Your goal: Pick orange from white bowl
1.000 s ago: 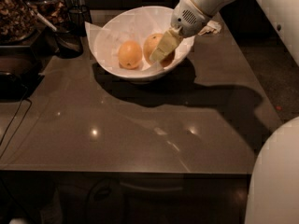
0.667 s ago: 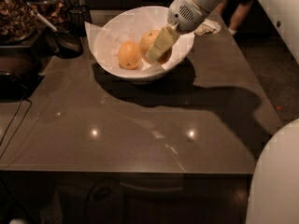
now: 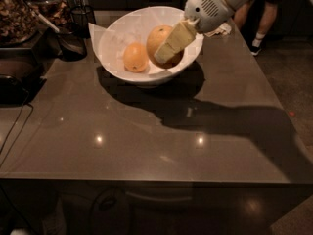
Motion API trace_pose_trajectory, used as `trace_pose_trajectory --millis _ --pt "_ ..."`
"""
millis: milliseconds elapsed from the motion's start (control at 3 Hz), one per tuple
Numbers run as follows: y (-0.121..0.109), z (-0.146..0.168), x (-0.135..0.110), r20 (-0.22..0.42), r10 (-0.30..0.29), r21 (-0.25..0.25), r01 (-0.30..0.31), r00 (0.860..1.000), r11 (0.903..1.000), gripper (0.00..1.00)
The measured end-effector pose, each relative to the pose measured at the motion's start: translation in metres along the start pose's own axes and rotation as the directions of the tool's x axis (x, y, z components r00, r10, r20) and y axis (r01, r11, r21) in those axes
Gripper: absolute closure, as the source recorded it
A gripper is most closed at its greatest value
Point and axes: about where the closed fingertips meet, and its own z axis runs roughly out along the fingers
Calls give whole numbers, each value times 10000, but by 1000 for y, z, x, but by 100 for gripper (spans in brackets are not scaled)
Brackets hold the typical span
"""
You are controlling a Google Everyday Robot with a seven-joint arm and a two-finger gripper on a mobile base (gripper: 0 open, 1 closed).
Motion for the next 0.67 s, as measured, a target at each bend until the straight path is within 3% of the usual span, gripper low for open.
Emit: trace_pose_trajectory --millis 333,667 --pt "54 -29 16 680 459 93 -467 9966 9989 100" --pt "56 -30 17 667 474 111 -483 9966 9988 100"
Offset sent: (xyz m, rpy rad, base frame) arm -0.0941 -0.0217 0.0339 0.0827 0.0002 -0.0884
